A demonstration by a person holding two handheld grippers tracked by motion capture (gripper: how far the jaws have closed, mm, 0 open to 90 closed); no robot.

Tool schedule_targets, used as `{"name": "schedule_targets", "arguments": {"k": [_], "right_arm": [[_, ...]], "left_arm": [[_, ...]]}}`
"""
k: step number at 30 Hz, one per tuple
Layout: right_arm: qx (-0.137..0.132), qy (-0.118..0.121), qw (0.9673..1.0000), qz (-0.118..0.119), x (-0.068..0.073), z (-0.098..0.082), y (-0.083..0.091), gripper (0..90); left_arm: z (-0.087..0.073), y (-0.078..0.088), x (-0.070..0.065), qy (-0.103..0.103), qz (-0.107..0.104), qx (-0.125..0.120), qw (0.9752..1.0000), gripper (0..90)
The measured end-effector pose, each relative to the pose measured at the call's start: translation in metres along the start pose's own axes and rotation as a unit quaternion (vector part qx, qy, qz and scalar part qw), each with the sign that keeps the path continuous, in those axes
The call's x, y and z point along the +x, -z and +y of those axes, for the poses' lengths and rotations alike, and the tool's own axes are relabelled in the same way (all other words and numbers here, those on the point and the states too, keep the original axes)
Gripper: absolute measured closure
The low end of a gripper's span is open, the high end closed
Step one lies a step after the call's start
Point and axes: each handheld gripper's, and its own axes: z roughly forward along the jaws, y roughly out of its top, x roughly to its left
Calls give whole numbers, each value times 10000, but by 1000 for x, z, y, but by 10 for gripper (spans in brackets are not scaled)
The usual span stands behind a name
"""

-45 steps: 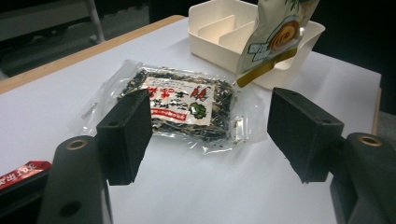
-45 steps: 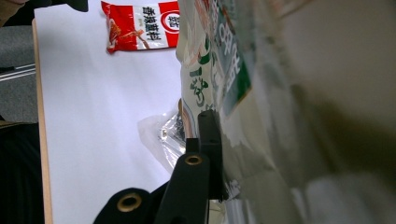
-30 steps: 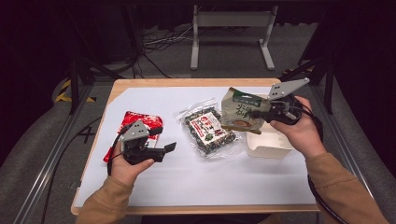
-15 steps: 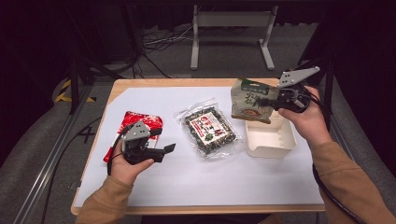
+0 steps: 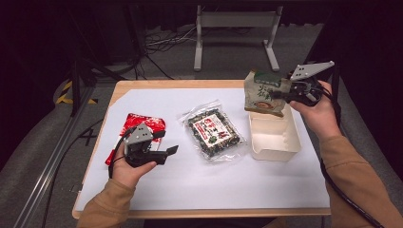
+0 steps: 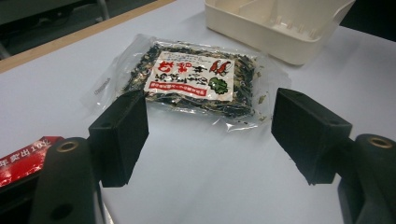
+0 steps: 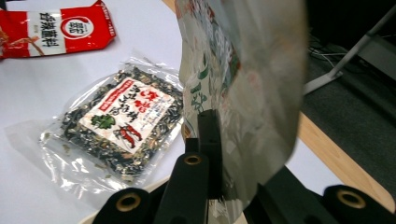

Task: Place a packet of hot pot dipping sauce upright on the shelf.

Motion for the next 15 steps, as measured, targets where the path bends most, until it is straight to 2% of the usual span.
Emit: {"name": "schedule_targets", "arguments": {"k": [5, 8, 15], "right_arm": [[-64, -5, 9999, -87, -8, -3, -1, 888], [-98, 34, 9998, -164, -13, -6, -2, 888], [-204, 42, 9995, -241, -24, -15, -5, 889]], "left_arm": [[-1, 1, 1, 51, 72, -36, 10000, 283], [-2, 1, 2, 21, 33, -56, 10000, 307], [-3, 0, 3, 59, -29, -31, 10000, 295]]}}
